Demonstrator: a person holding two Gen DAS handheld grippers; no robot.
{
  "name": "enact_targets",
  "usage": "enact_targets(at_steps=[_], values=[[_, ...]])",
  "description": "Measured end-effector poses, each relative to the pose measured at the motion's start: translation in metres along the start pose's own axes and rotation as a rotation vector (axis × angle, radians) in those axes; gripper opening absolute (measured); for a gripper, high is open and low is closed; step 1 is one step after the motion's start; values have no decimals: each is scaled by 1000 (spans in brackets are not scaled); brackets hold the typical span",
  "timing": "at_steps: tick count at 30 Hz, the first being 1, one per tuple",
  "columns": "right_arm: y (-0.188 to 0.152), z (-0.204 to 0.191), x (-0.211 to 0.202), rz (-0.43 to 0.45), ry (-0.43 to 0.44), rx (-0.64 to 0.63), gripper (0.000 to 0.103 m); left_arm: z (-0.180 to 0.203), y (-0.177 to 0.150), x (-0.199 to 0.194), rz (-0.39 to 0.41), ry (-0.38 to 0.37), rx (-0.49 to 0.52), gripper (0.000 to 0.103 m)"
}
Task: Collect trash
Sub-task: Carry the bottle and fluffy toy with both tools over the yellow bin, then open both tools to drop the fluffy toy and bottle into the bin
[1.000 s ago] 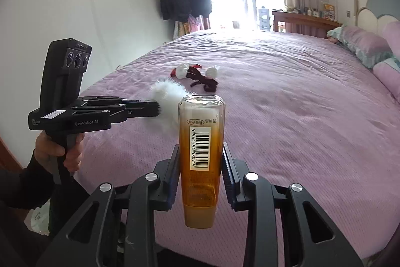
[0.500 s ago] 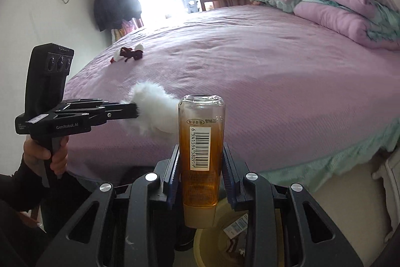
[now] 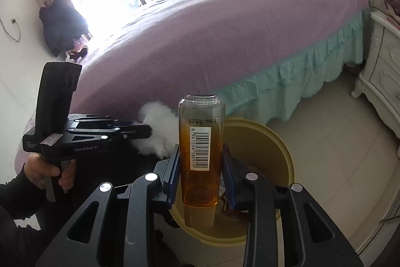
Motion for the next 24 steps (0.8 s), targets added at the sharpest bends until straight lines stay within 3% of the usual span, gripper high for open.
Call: enact_targets(at_steps=[2,3,17,24], values=[[-5,8,1,-8,-4,18,31,2,-4,12,-17,71,40,78],[-8,11,3,-11,-9,22,31,1,-7,14,-20,102,50,77],[-28,18,32,-97,17,53,31,11,-17,17,-63,66,124,80],[-72,26,88,-267,4,81,31,9,-17,20,-67,62,102,81]])
Point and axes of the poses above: each gripper's, at about its wrist camera, not at the fingertips, and x roughly the way its jaws point, z to its right, y to its top, the point moved 7 cm from there along x, roughly the way its jaws point, and after that the axes turned 4 degrees about z, right-handed, at the moved point
